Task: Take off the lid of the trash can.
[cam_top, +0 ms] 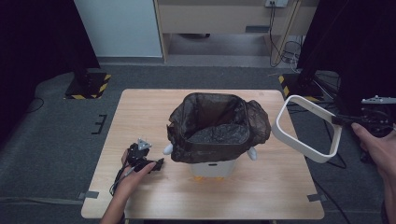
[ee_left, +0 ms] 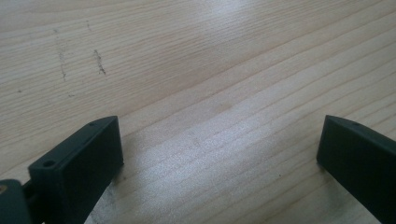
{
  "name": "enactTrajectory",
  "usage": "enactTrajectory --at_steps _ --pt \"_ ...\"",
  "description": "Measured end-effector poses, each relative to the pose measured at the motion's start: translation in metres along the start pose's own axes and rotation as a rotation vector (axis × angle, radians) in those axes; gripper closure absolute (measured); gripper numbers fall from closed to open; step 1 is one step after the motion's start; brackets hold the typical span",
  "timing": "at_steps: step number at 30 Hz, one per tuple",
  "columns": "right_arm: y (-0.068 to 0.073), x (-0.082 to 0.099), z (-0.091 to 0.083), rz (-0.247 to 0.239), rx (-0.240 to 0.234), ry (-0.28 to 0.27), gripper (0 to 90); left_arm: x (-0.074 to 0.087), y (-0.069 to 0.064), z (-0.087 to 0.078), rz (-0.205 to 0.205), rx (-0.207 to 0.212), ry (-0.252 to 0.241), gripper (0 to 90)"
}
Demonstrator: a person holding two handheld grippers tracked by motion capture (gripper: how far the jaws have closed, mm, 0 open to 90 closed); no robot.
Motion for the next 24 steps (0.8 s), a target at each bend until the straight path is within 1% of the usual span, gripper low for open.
enactTrajectory --at_steps 1,3,5,6,8,12,16,17,18,19,21,22,24 --pt "0.0 0.001 0.002 0.007 0.001 0.003 80.5 0.0 0.0 0.0 0.0 0.0 0.0 0.0" --pt "-0.001 0.005 0.005 0.001 0.009 0.011 80.5 0.0 0.0 0.0 -0.001 0.001 0.001 0.0" --pt "0.0 0.008 0.009 0.005 0.011 0.02 80.5 0.0 0.0 0.0 0.0 0.001 0.001 0.0" --pt "-0.001 0.01 0.011 0.003 0.009 0.018 80.5 0.0 0.0 0.0 -0.001 0.001 0.001 0.0" --pt "-0.001 0.014 0.016 0.016 0.007 0.02 80.5 0.0 0.0 0.0 0.0 0.001 0.001 0.0" --pt "0.001 0.023 0.025 0.024 0.002 0.031 80.6 0.0 0.0 0.0 -0.001 0.001 0.0 0.0" --pt "0.002 0.028 0.032 0.027 0.015 0.045 80.6 0.0 0.0 0.0 0.0 0.0 0.001 0.0" --pt "0.002 0.029 0.033 0.029 0.014 0.046 80.7 0.0 0.0 0.0 -0.001 0.0 0.002 0.0" --pt "0.003 0.03 0.035 0.021 0.014 0.048 80.7 0.0 0.0 0.0 -0.001 0.0 0.002 0.0" --pt "0.004 0.031 0.036 0.031 0.009 0.053 80.7 0.0 0.0 0.0 0.0 0.0 0.002 0.0" --pt "0.004 0.034 0.04 0.028 0.008 0.056 80.7 0.0 0.0 0.0 -0.001 0.0 0.002 0.0" --pt "0.006 0.035 0.042 0.038 0.004 0.06 80.7 0.0 0.0 0.0 0.0 0.0 0.002 0.0" --pt "0.007 0.037 0.046 0.033 0.0 0.059 80.7 0.0 0.0 0.0 0.0 0.0 0.003 0.0"
Point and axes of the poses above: each handheld gripper's, and its own axes: z roughly forward along the jaws, x roughly out of its underside, y roughly to its left, the point moved 7 cm from there along z, roughly forward along the jaws, and after that the axes turned 13 degrees about -z, right-handed, at the moved point
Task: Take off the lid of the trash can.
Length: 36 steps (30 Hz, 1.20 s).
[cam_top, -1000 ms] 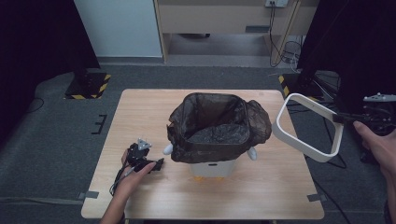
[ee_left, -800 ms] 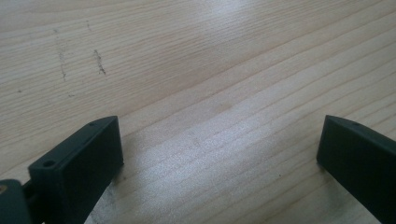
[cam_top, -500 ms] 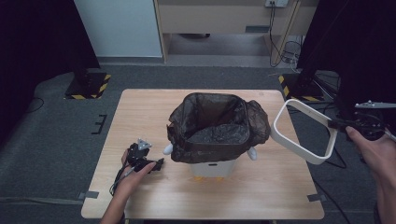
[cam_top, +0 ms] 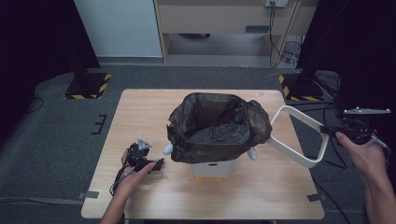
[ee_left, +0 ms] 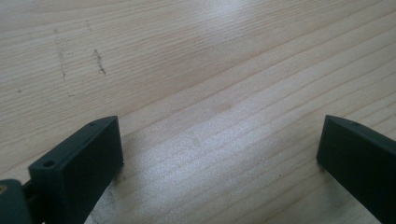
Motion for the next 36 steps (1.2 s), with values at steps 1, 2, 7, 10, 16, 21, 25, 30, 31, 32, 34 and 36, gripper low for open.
enactTrajectory --at_steps 1,2,7,10,16,21,25,30,31,32,34,36 --pt "0.001 0.001 0.002 -0.001 0.001 0.004 80.8 0.0 0.0 0.0 0.0 0.0 0.001 0.0" --pt "0.002 0.001 0.004 -0.002 0.0 0.005 80.8 0.0 0.0 0.0 0.0 0.0 0.0 0.0" --pt "0.007 0.001 0.012 -0.011 -0.001 0.001 80.8 0.0 0.0 0.0 0.0 0.0 0.002 0.0" --pt "0.008 0.002 0.017 -0.019 0.011 0.011 80.8 0.0 0.0 0.0 0.0 0.0 0.002 0.0" --pt "0.011 0.005 0.028 -0.026 0.031 0.029 80.8 0.0 0.0 0.0 0.003 0.001 0.004 0.0" --pt "0.017 0.009 0.041 -0.023 0.02 0.04 80.8 0.0 0.0 0.0 0.002 0.001 0.004 0.0" --pt "0.019 0.012 0.053 -0.032 0.013 0.04 80.8 0.0 0.0 0.0 0.004 0.003 0.005 0.0" --pt "0.02 0.011 0.063 -0.035 0.022 0.047 80.8 0.0 0.0 0.0 0.004 0.002 0.008 0.0" --pt "0.022 0.011 0.065 -0.028 0.022 0.049 80.8 0.0 0.0 0.0 0.004 0.002 0.008 0.0" --pt "0.022 0.011 0.067 -0.029 0.023 0.05 80.8 0.0 0.0 0.0 0.004 0.002 0.008 0.0" --pt "0.023 0.013 0.071 -0.03 0.028 0.057 80.8 0.0 0.0 0.0 0.004 0.002 0.008 0.0" --pt "0.024 0.014 0.075 -0.033 0.034 0.063 80.8 0.0 0.0 0.0 0.004 0.002 0.009 0.0"
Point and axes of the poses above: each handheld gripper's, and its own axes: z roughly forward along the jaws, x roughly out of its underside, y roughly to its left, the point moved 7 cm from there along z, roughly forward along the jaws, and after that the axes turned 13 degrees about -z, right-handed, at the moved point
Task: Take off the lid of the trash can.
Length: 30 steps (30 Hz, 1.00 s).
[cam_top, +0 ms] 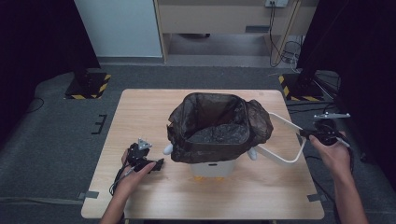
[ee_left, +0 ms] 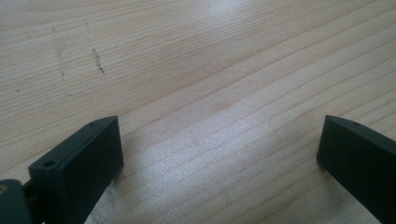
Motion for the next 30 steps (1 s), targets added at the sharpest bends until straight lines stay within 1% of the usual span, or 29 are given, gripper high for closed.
enactTrajectory --at_steps 1,4,6,9,11,12,15,17,21,23,24,25,26,30 --pt "0.001 0.001 0.002 0.008 0.0 0.002 80.8 0.0 0.0 0.0 0.0 0.0 0.0 0.0" --pt "0.001 0.005 0.01 0.008 0.003 0.001 80.8 0.0 0.0 0.0 0.0 0.0 0.0 0.0" --pt "0.003 0.008 0.015 0.019 -0.002 0.009 80.8 0.0 0.0 0.0 0.001 0.0 0.0 0.0" --pt "0.004 0.013 0.023 0.012 0.003 0.018 80.8 0.0 0.0 0.0 0.0 0.001 -0.002 0.0" --pt "0.005 0.015 0.028 0.022 0.006 0.022 80.8 0.0 0.0 0.0 0.0 0.001 -0.002 0.0" --pt "0.005 0.016 0.03 0.017 0.011 0.024 80.8 0.0 0.0 0.0 0.0 0.0 -0.001 0.0" --pt "0.005 0.017 0.035 0.024 0.012 0.023 80.7 0.0 0.0 0.0 0.0 0.0 -0.002 0.0" --pt "0.006 0.018 0.036 0.051 0.004 0.024 80.8 0.0 0.0 0.0 0.0 0.0 -0.001 0.0" --pt "0.006 0.02 0.041 0.035 0.02 0.032 80.8 0.0 0.0 0.0 -0.001 0.0 -0.001 0.0" --pt "0.007 0.021 0.043 0.048 0.019 0.036 80.8 0.0 0.0 0.0 -0.001 0.0 -0.001 0.0" --pt "0.006 0.021 0.045 0.043 0.024 0.035 80.8 0.0 0.0 0.0 0.0 0.0 -0.001 0.0" --pt "0.008 0.022 0.046 0.055 0.016 0.04 80.8 0.0 0.0 0.0 0.0 0.0 -0.001 0.0" --pt "0.008 0.023 0.047 0.055 0.016 0.041 80.8 0.0 0.0 0.0 -0.001 0.0 -0.001 0.0" --pt "0.005 0.024 0.055 0.052 0.035 0.053 80.8 0.0 0.0 0.0 0.0 0.0 -0.001 0.0"
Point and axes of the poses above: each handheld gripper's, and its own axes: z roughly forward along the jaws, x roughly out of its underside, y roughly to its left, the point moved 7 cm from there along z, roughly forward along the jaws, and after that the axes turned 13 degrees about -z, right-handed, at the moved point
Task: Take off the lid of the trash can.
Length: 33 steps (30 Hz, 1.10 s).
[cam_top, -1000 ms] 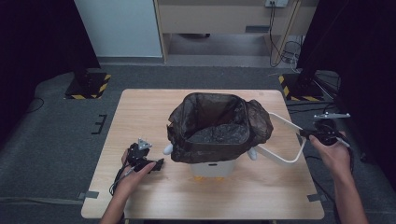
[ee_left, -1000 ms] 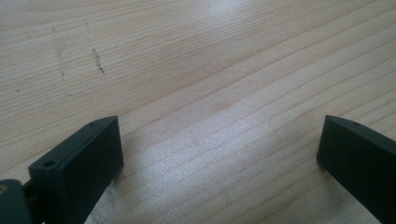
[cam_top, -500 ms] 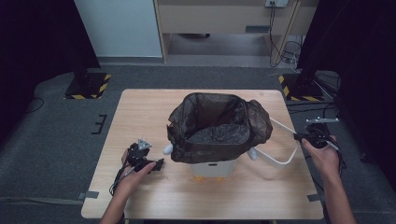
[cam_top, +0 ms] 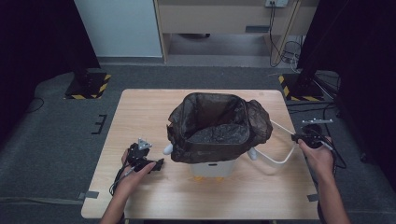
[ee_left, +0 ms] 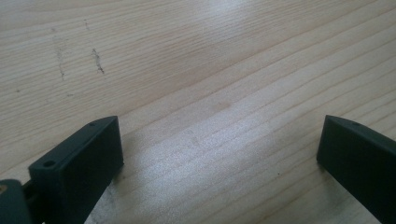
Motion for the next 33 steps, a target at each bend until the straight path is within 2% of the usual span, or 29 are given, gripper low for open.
enactTrajectory --at_steps 3,8,17,33 --pt "0.0 0.0 0.004 -0.01 0.01 0.024 80.8 0.0 0.0 0.0 0.0 0.0 -0.001 0.0" --pt "0.0 -0.003 0.008 -0.033 0.022 0.03 80.8 0.0 0.0 0.0 0.0 0.0 -0.002 0.0" --pt "0.006 -0.002 0.017 -0.044 0.013 0.045 80.6 0.0 0.0 0.0 -0.002 -0.001 -0.003 0.0" --pt "0.007 0.007 0.024 -0.004 -0.008 0.045 80.1 0.001 -0.001 0.0 -0.003 -0.001 -0.005 0.0"
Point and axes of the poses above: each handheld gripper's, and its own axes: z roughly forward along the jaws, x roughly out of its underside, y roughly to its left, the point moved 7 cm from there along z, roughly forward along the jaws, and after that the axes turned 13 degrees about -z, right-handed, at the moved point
